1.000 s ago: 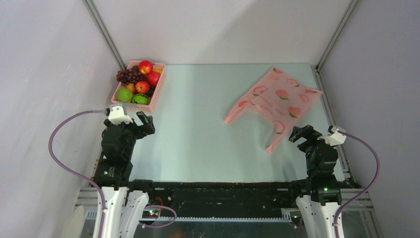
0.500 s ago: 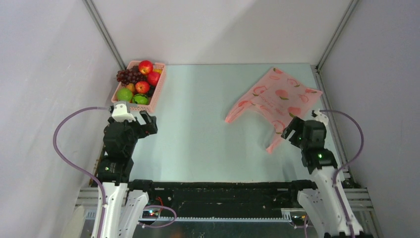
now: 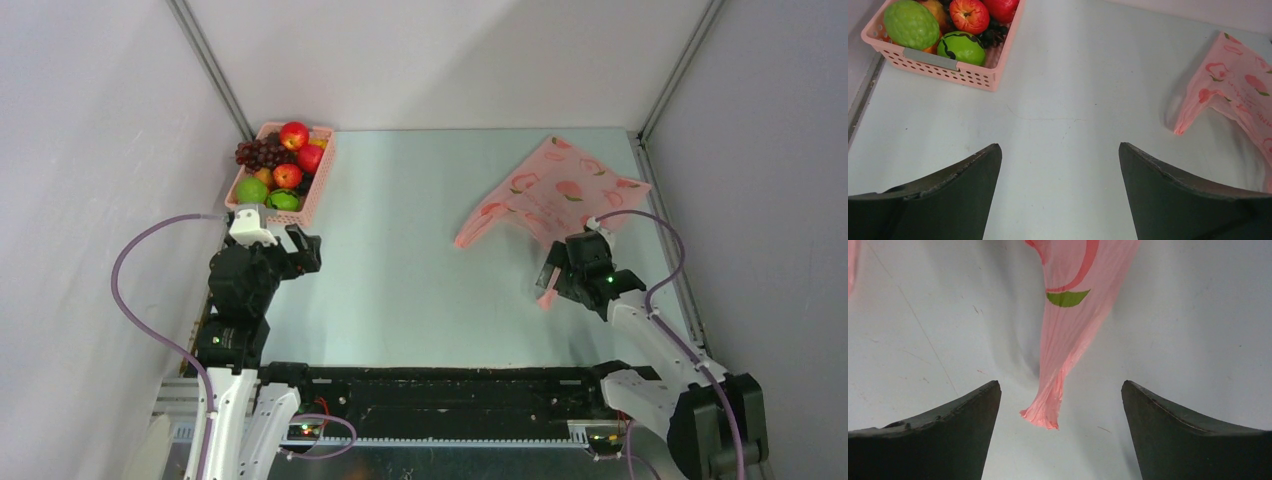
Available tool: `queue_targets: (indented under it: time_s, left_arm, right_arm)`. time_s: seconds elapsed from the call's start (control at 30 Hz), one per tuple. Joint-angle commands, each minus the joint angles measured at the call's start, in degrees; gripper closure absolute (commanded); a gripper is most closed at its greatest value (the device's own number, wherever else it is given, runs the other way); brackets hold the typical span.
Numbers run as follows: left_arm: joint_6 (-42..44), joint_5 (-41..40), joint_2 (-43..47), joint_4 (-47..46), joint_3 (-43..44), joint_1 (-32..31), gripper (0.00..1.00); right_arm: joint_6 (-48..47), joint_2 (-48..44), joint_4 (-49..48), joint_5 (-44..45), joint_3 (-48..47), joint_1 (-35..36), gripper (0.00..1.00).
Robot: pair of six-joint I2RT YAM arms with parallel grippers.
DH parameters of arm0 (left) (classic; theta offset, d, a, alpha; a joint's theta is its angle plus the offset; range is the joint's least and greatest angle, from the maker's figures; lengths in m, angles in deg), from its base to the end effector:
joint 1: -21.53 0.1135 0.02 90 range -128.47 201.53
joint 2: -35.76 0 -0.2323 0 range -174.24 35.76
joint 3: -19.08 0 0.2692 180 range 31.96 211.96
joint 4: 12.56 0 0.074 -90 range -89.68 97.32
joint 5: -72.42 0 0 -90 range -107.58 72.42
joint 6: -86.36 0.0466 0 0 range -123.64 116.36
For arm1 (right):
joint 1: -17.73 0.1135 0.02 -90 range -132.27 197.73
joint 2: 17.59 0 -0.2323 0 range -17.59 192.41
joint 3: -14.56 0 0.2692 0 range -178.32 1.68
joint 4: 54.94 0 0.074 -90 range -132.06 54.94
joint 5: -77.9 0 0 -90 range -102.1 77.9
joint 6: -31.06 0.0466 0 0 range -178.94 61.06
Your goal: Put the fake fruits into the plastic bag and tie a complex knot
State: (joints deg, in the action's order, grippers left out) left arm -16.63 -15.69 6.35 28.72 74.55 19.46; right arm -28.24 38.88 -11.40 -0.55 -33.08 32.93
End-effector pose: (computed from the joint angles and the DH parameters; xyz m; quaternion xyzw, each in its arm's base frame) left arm 0.1756 -0.0079 0.3142 -0.0656 0.7918 -0.0926 0.6002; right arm 0.2251 0.0515 0.1711 0.1592 0.9288 0.0374 0.3326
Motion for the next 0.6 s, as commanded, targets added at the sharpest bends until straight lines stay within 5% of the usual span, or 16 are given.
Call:
queue_targets:
  time_s: [0.0,0.57]
  left_arm:
    - [0.34,1.76,-0.14,-1.69,0.22,0.31,0.06]
    - [0.25,2.36,-0.9,-1.73,0.2,0.31,0.07]
  right_arm:
    - [4.95,3.8,0.01,4.53,-2.24,3.04,0.06]
    - [6.79,14.97,-6.88,1.24,-2.19,5.4,0.54]
